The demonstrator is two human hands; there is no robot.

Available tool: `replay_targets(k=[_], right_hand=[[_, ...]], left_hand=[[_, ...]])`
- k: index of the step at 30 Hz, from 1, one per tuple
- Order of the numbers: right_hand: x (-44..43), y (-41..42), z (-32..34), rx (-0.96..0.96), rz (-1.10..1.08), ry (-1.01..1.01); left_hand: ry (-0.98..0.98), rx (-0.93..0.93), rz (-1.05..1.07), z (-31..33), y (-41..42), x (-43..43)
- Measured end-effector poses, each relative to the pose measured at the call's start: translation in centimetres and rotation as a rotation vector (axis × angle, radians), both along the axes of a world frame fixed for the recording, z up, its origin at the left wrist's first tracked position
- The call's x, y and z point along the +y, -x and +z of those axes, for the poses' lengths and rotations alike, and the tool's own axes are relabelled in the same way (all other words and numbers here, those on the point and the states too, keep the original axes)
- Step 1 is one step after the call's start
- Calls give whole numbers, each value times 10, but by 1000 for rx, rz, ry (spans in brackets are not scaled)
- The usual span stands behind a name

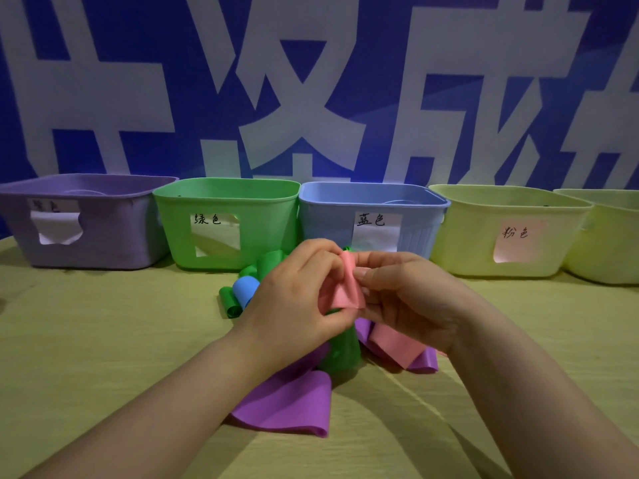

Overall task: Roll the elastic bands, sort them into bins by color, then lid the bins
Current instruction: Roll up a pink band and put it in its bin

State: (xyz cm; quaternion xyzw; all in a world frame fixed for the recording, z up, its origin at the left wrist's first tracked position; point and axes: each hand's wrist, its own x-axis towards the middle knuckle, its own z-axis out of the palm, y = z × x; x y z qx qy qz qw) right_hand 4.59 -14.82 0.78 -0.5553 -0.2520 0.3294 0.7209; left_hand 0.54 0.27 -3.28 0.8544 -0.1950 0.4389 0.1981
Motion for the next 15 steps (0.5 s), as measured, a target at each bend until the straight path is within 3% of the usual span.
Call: replay_targets(k=[8,15], right_hand=[[3,-1,-4,-145,-133,67],[3,0,-3,-147,-157,30]], left_hand=[[-26,17,23,1,0,-2],[13,18,-18,3,2,-2]])
